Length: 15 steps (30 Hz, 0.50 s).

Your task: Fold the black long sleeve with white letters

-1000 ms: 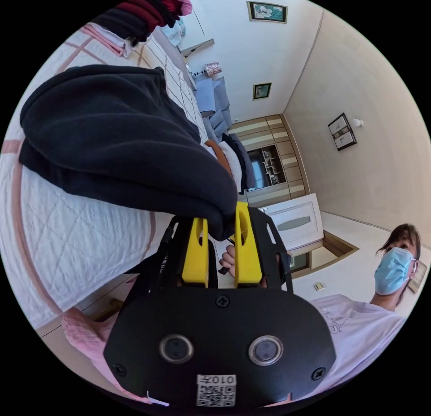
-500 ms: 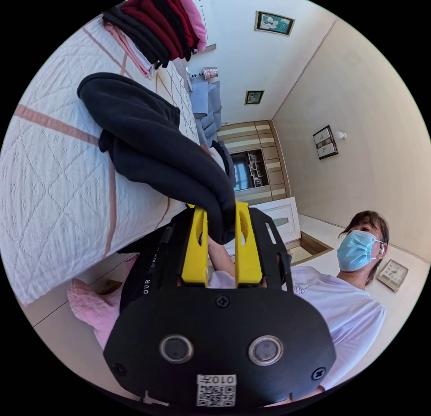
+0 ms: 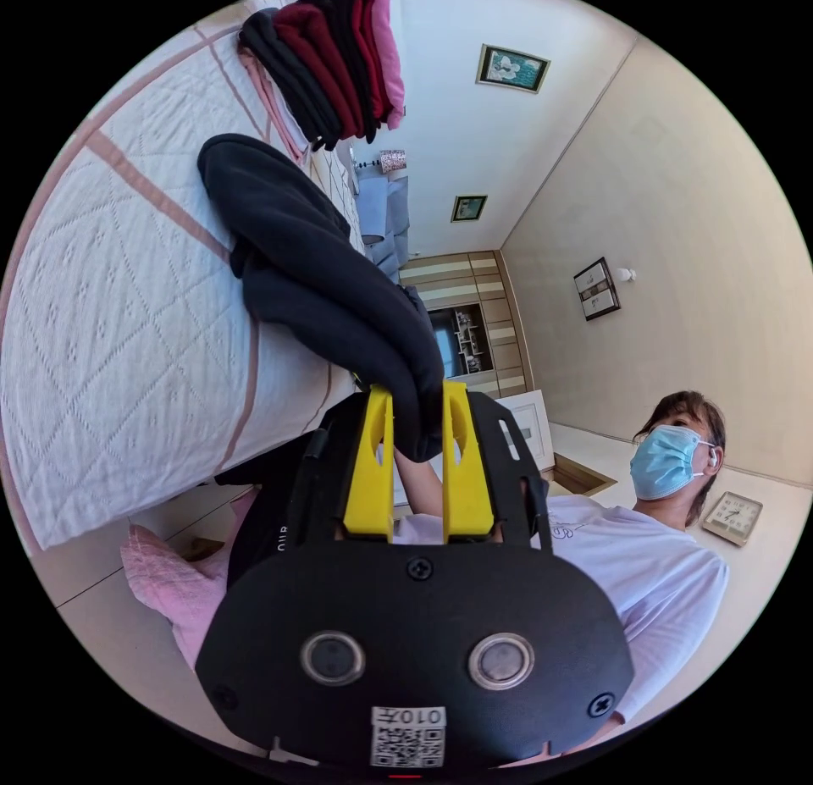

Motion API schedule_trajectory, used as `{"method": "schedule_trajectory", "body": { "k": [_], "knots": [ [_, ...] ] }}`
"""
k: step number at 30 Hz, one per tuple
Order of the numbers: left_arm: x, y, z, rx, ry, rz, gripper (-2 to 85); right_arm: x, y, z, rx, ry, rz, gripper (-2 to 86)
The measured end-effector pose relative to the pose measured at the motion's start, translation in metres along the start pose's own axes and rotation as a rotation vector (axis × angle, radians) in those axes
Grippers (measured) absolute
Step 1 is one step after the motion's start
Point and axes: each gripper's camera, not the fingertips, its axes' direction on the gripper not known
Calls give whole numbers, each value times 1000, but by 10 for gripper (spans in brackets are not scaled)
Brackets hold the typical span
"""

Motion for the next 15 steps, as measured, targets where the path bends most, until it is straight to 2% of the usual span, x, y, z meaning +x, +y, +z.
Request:
{"method": "schedule_trajectory", "body": {
  "k": [7,12,15],
  "knots": [
    [-23,-10,29,-27,-13,-27,100,-16,-29,18,-84,106,-31,137],
    [-44,-2,45,-3,-137,-75,98,-33,-36,24,-150,217,-59,109],
    [-52,2,56,25,-197,-78,94,-36,-34,15,-175,114,-59,88]
  ]
}}
